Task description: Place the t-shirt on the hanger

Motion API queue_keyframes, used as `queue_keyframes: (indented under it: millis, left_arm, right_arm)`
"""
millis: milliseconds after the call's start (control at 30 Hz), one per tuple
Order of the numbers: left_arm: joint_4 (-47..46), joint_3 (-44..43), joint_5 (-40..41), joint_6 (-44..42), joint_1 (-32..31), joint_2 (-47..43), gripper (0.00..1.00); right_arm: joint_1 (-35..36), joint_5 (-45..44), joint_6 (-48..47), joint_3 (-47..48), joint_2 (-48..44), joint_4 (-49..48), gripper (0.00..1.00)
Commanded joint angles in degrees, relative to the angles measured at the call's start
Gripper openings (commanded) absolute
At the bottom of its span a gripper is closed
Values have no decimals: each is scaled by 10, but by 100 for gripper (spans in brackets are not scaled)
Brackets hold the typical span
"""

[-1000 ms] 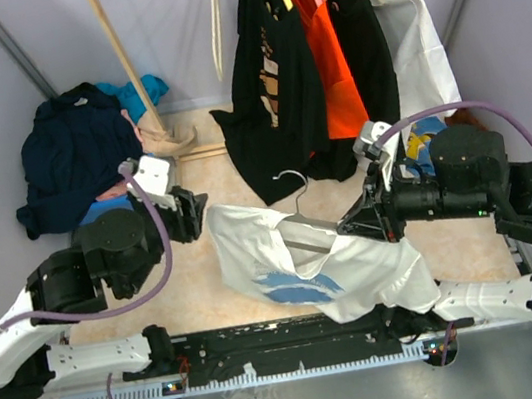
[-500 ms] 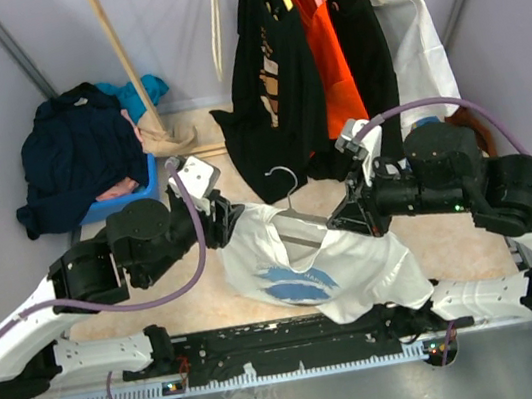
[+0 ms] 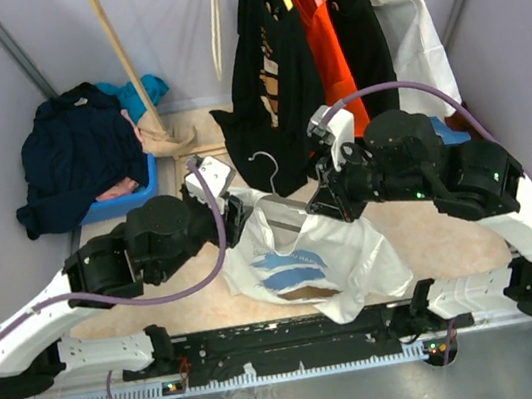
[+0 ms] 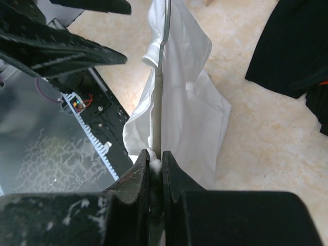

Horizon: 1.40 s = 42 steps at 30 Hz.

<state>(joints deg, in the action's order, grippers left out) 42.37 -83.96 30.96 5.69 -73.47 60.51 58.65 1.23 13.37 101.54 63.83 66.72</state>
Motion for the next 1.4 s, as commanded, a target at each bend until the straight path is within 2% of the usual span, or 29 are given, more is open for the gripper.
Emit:
queue_keyframes:
  millis: [0, 167, 333, 367, 533, 633, 867, 1100, 1367]
  left_arm:
    - [-10, 8, 26, 10, -1, 18, 58]
    - [-17, 11, 35, 10, -2, 30, 58]
    - [-10, 3, 99, 14, -2, 54, 55]
    - [-10, 0, 108, 13, -2, 57, 53]
    - [-13, -18, 148, 13, -2, 65, 21]
    - [-13, -32, 162, 13, -2, 58, 14]
    - [-1, -67, 194, 4, -2, 51, 12]
    - [-3, -101, 189, -3, -2, 64, 12]
    - [11, -112, 158, 9, -2, 74, 15]
  right_arm:
    - [-2, -12, 6, 51, 6, -65, 0]
    - [-2, -9, 6, 59, 12, -72, 0]
    - [-2, 4, 6, 53, 9, -78, 0]
    - [-2, 5, 6, 51, 6, -79, 0]
    - [-2, 9, 6, 41, -5, -79, 0]
    - [-2, 10, 5, 36, -12, -77, 0]
    - [-2, 43, -4, 6, -27, -85, 0]
    - [-2, 75, -13, -25, -34, -85, 0]
    - [-2, 40, -12, -19, -31, -77, 0]
